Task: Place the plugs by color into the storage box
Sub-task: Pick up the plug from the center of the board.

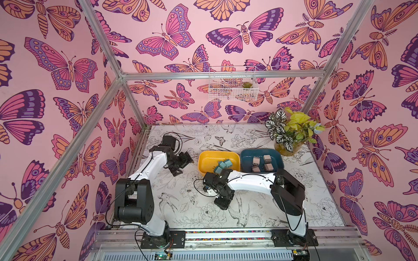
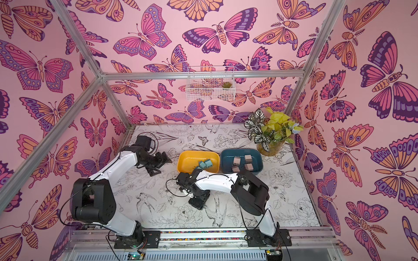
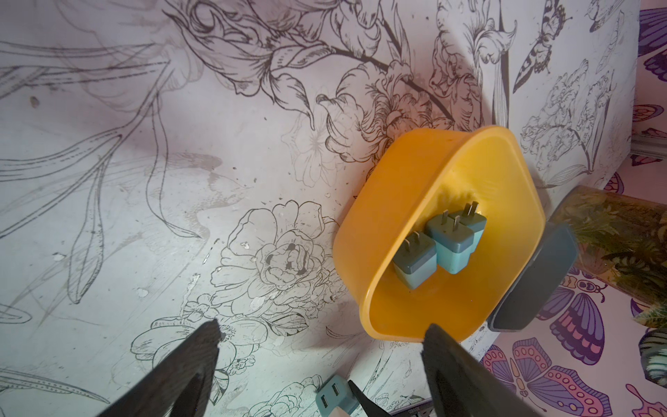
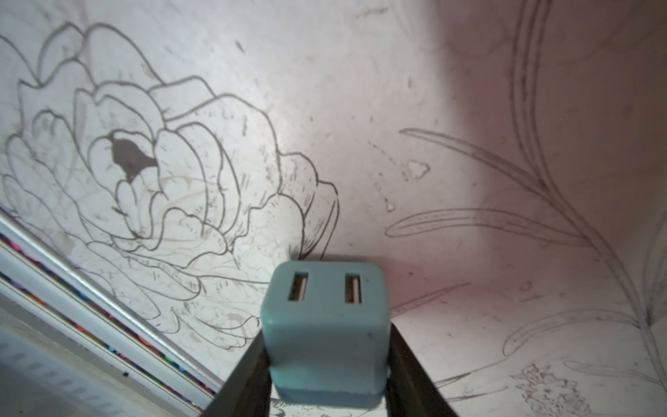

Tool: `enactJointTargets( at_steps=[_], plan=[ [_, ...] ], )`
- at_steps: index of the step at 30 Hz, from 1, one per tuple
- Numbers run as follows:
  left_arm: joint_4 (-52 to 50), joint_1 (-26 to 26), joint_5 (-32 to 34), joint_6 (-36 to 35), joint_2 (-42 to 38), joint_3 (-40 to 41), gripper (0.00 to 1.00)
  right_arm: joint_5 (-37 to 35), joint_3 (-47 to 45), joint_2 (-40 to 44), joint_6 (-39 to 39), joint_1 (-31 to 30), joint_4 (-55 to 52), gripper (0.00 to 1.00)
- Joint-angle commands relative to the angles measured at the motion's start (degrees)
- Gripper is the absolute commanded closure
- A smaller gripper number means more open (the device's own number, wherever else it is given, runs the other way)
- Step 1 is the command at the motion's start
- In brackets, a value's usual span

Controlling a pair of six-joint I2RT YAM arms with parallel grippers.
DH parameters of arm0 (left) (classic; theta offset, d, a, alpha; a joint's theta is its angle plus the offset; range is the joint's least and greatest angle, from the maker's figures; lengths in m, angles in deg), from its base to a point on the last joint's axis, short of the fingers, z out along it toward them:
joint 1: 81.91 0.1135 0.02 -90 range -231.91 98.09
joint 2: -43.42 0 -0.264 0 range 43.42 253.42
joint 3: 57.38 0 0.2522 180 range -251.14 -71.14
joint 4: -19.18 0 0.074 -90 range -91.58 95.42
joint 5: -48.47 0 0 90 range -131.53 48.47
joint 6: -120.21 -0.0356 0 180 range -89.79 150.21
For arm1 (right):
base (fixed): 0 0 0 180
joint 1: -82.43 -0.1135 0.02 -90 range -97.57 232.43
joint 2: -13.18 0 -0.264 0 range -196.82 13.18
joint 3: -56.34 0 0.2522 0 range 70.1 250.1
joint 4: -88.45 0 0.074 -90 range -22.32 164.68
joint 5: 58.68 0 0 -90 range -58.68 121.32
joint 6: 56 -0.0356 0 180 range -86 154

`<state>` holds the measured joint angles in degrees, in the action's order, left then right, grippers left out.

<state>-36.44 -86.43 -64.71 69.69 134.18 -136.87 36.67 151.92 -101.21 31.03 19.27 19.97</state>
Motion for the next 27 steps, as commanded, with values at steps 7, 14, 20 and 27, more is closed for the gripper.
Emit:
enactJointTargets(
  at_steps=[7, 14, 20, 27],
  plan=[
    [1.2, 0.3, -1.5, 0.6, 1.4, -1.5, 0.1, -2.7, 7.1, 4.9, -1.4, 2.3, -7.5, 0.66],
    [2.0, 0.3, -1.9, 1.4, 3.2, -3.4, 0.11, -3.5, 18.3, 4.4, 0.9, 9.8, -13.5, 0.65],
    [2.3, 0.2, -2.1, 1.8, 4.6, -4.8, 0.11, -2.1, 29.8, -1.6, 2.3, 17.0, -15.2, 0.65],
    [2.5, 0.2, -2.1, 2.1, 5.6, -6.3, 0.11, 0.7, 39.8, -11.0, 1.8, 18.4, -14.4, 0.65]
  ],
)
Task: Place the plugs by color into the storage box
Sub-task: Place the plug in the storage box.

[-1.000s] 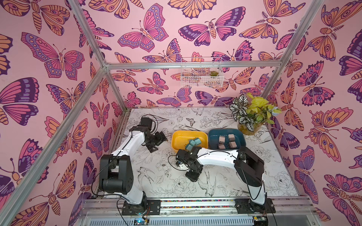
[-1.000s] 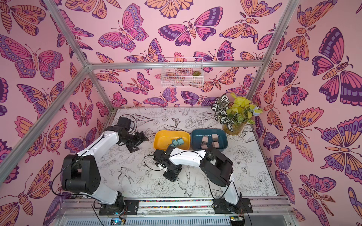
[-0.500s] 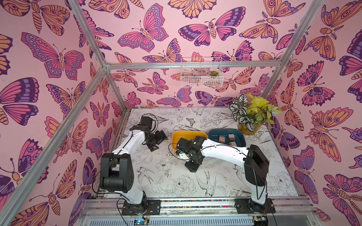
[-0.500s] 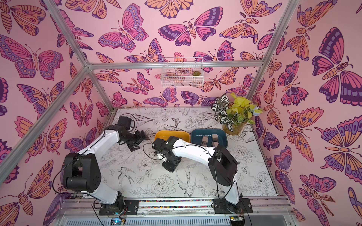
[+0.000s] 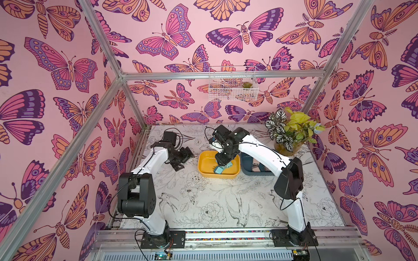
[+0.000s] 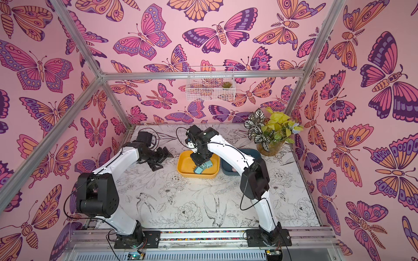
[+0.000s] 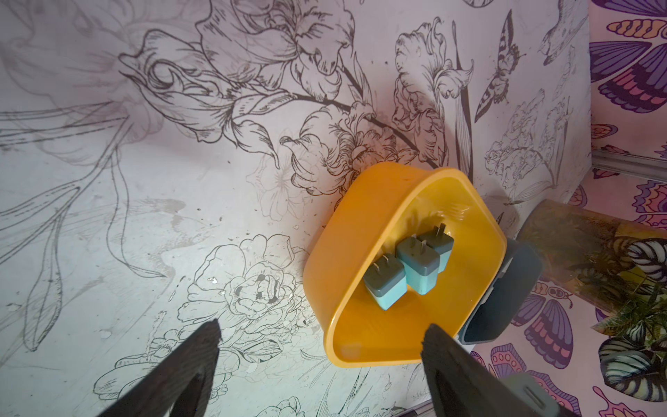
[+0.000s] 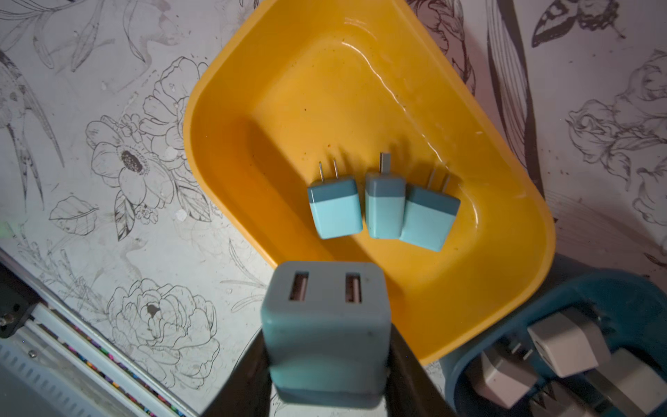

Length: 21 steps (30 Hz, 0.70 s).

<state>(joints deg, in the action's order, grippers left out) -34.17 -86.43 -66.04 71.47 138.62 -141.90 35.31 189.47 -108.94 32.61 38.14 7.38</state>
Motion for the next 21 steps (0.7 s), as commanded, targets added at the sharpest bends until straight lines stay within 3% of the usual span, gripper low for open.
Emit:
enactJointTargets(
  at_steps=[1, 21],
  plan=[
    [0.2, 0.2, -0.9, 0.3, 1.3, -1.4, 0.11, 2.3, 3.3, -4.4, -0.1, -0.5, -1.4, 0.65],
    [0.1, -0.7, -2.1, -0.1, 2.1, -1.8, 0.11, 2.8, 7.3, -15.9, -9.9, -2.6, 12.1, 0.65]
  ],
)
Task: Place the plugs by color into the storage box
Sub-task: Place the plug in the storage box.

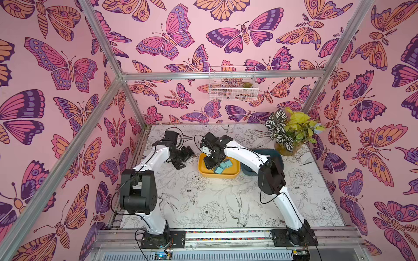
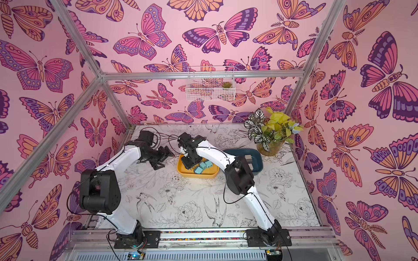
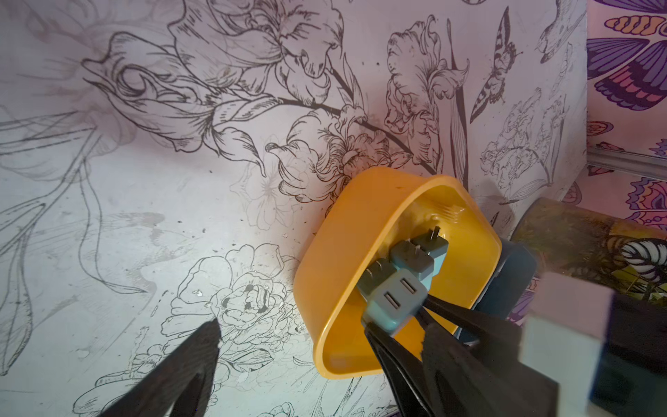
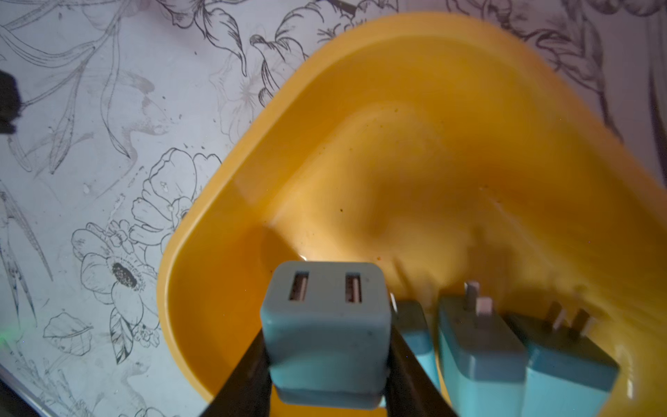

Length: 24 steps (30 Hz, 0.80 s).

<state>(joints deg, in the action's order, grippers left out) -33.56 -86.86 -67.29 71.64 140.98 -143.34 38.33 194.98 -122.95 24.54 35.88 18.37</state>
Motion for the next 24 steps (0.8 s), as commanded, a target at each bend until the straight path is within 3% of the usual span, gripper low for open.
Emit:
enactJointTargets(
  at_steps=[1, 9, 11, 15, 19, 24],
  plan=[
    [-0.5, -0.3, -0.8, -0.3, -0.5, -0.3, 0.11, -0.6, 1.9, -2.4, -1.9, -0.4, 1.2, 0.65],
    [-0.5, -0.3, -0.3, -0.3, -1.9, 0.8, 0.11, -2.5, 2.0, -3.7, -2.1, -0.3, 1.4, 0.64],
    [-0.5, -0.3, -0.2, -0.4, -2.1, 0.8, 0.11, -3.4, 2.3, -3.9, -2.1, -0.3, 0.8, 0.54],
    [-0.8, -0.4, 1.2, -0.8, -2.7, 0.4, 0.11, -5.0, 2.7, -1.9, -3.0, -0.2, -0.6, 0.18],
    [-2.2, -0.4, 4.5, -2.5, -3.6, -1.7, 0.1, -7.4, -0.1, 4.4, -4.2, 0.4, -0.1, 0.01],
    [-2.4, -0.3, 12.5, -5.9, -7.3, -2.9, 0.01, -11.8, -14.1, 19.2, -7.4, 3.8, 5.4, 0.01]
  ],
)
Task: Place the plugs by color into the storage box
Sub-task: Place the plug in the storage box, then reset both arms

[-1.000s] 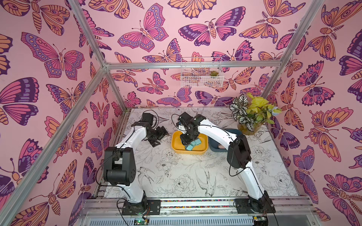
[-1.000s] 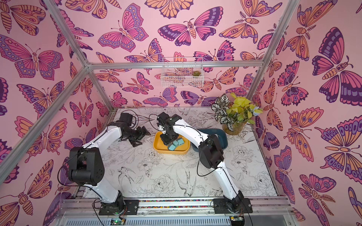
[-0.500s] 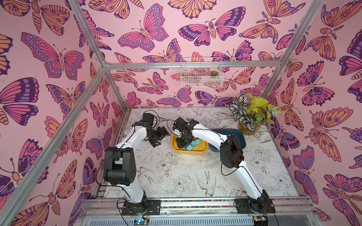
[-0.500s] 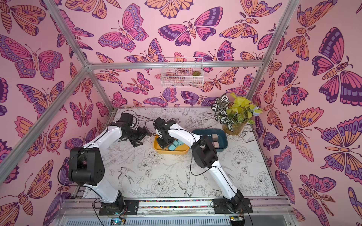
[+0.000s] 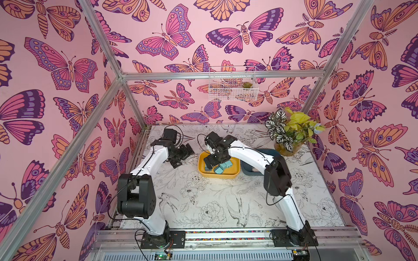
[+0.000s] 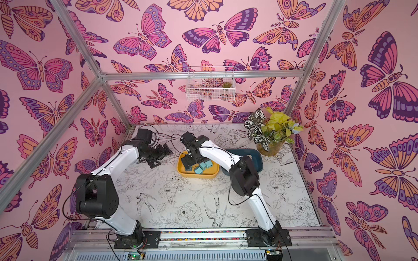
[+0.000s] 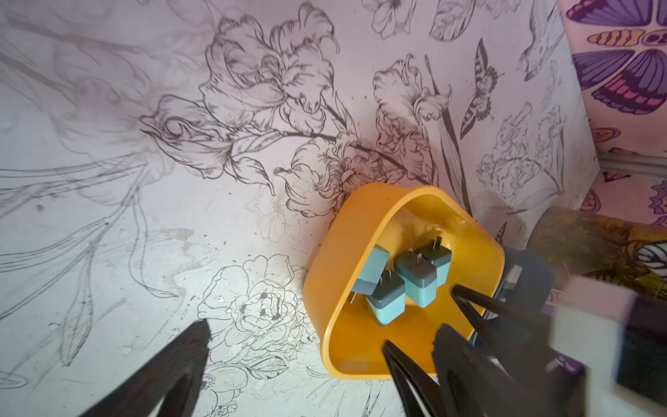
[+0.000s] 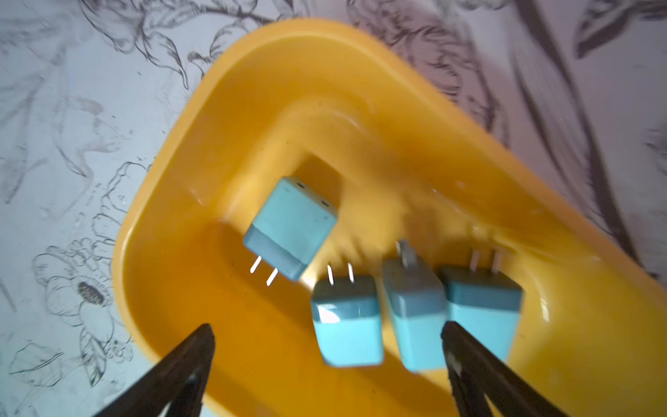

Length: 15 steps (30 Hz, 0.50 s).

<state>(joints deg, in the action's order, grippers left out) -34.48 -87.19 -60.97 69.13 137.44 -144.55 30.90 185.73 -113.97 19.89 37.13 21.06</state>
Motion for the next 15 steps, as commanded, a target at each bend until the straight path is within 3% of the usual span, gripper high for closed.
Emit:
enactJointTargets(
  at_steps=[1, 5, 9, 13, 15],
  plan=[
    [-1.4, 0.0, 7.9, -4.5, -4.9, -1.7, 0.01, -5.8, -8.7, 13.6, -3.0, 3.3, 4.2, 0.01],
    [-1.7, 0.1, 23.0, -9.1, -12.6, 1.4, 0.01, -13.4, -26.2, 28.3, -5.1, 9.0, 11.0, 0.01],
    [2.3, 0.0, 37.2, -12.9, -24.7, 11.4, 0.01, -18.7, -40.3, 39.8, -5.4, 16.1, 15.4, 0.01],
    [16.6, 0.2, 44.8, -17.3, -37.0, 28.1, 0.01, -20.9, -51.4, 49.2, -5.7, 24.1, 18.7, 0.01],
    [26.2, 0.3, 44.2, -22.7, -41.9, 37.3, 0.01, -21.7, -57.1, 53.5, -5.0, 27.3, 22.1, 0.01]
  ],
)
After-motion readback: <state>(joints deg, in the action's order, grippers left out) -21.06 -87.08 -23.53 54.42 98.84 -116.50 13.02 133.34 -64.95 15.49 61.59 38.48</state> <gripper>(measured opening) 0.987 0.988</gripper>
